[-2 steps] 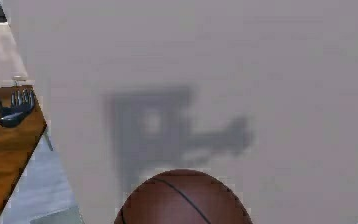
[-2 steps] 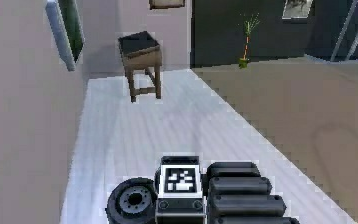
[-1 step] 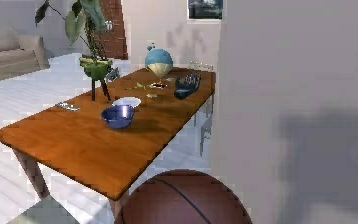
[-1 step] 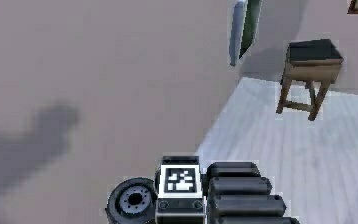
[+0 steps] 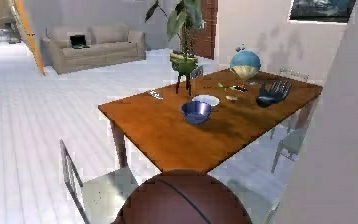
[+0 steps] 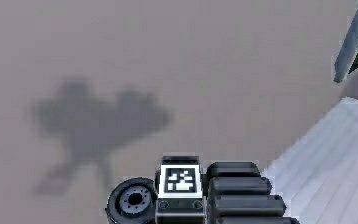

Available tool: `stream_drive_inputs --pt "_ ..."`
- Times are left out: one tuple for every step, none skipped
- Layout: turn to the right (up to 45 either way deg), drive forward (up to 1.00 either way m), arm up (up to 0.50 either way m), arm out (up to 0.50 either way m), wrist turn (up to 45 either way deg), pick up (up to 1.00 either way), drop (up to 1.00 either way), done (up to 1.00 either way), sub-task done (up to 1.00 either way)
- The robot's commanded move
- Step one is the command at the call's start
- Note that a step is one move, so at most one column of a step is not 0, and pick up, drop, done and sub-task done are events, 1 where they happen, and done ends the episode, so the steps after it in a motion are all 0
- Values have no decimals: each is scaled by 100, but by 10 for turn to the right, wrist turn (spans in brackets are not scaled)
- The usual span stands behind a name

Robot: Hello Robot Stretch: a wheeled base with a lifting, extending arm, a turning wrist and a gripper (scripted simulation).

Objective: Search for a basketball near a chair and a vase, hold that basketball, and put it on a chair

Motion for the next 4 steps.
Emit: stream_drive_inputs --pt "450 0 0 0 0 0 0 0 0" --pt "450 0 0 0 0 0 0 0 0" --pt "300 0 0 0 0 0 0 0 0" --pt "-450 0 0 0 0 0 0 0 0"
